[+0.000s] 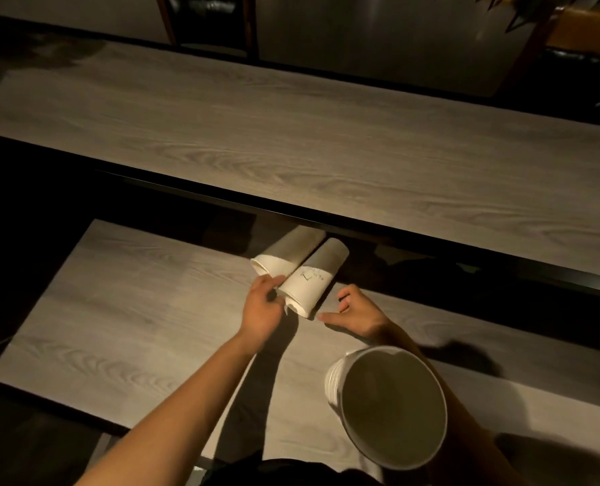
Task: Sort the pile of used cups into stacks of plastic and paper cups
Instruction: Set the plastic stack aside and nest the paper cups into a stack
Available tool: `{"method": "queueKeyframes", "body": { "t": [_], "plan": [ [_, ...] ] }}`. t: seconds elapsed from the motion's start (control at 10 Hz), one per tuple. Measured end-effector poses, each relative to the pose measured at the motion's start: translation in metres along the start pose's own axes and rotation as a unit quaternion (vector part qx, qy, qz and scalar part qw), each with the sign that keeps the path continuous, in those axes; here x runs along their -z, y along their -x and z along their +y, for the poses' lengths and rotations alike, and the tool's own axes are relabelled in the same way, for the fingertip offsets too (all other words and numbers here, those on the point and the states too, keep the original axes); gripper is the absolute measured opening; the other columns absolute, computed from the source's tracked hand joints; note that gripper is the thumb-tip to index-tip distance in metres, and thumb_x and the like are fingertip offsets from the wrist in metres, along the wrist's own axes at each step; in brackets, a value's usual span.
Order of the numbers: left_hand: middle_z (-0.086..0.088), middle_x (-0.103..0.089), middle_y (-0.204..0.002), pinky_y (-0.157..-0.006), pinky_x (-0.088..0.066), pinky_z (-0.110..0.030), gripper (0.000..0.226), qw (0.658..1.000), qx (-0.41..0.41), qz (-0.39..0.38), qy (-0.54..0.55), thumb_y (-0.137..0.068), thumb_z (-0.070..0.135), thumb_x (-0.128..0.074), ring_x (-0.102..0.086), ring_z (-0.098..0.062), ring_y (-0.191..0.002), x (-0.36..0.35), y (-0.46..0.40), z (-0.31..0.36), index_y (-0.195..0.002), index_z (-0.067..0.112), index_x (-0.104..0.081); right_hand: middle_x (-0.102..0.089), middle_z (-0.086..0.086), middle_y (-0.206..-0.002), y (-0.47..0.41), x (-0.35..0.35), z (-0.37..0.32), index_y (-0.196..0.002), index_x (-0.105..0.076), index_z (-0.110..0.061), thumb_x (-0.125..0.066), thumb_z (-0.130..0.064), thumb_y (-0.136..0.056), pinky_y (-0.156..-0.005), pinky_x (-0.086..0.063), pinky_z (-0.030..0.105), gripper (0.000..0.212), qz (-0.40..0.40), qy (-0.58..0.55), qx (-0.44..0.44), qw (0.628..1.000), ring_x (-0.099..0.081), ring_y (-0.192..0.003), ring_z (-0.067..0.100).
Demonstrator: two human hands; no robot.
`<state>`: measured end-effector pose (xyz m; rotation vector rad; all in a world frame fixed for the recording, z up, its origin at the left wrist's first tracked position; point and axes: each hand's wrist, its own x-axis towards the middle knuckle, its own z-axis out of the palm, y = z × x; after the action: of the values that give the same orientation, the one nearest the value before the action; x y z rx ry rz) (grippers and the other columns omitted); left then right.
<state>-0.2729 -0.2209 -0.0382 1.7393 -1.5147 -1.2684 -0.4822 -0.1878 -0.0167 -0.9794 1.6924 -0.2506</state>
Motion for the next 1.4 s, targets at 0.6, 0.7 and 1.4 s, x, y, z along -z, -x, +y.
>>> {"method": "queueKeyframes", "body": {
  "t": [0.6, 0.7, 1.4],
  "plan": [
    [-0.006, -0.07, -0.12, -0.094, -0.055, -0.032, 0.019, 0.985, 0.07, 0.148, 0.051, -0.093, 0.011, -0.07, -0.065, -0.024, -0.113, -0.012, 0.084, 0.012, -0.111, 0.013, -0.075, -0.067, 0.016, -0.095, 0.069, 0.019, 0.049, -0.1, -0.059, -0.01, -0.053, -0.022, -0.102, -0.082, -0.056, 0.051, 0.013, 0.306, -0.114, 0.079, 0.942, -0.065, -0.091, 0.038],
    [-0.007, -0.07, -0.12, -0.094, -0.058, -0.038, 0.019, 0.984, 0.046, 0.157, 0.071, -0.095, 0.01, -0.066, -0.066, -0.026, -0.113, -0.002, 0.096, 0.019, -0.112, 0.016, -0.073, -0.066, 0.008, -0.078, 0.081, 0.02, 0.047, -0.086, -0.057, -0.014, -0.057, -0.017, -0.1, -0.066, -0.056, 0.043, 0.014, 0.365, -0.109, 0.092, 0.92, -0.067, -0.076, 0.031],
    [-0.008, -0.069, -0.111, -0.101, -0.051, -0.038, 0.022, 0.793, -0.524, 0.308, -0.042, -0.089, -0.005, -0.064, -0.058, -0.023, -0.119, 0.086, 0.185, 0.151, -0.108, 0.004, -0.07, -0.062, -0.013, -0.072, 0.168, 0.025, 0.026, -0.091, -0.072, -0.023, -0.065, -0.023, -0.095, -0.052, -0.036, 0.02, 0.008, 0.522, -0.08, 0.161, 0.834, -0.056, -0.066, 0.002]
  ]
}}
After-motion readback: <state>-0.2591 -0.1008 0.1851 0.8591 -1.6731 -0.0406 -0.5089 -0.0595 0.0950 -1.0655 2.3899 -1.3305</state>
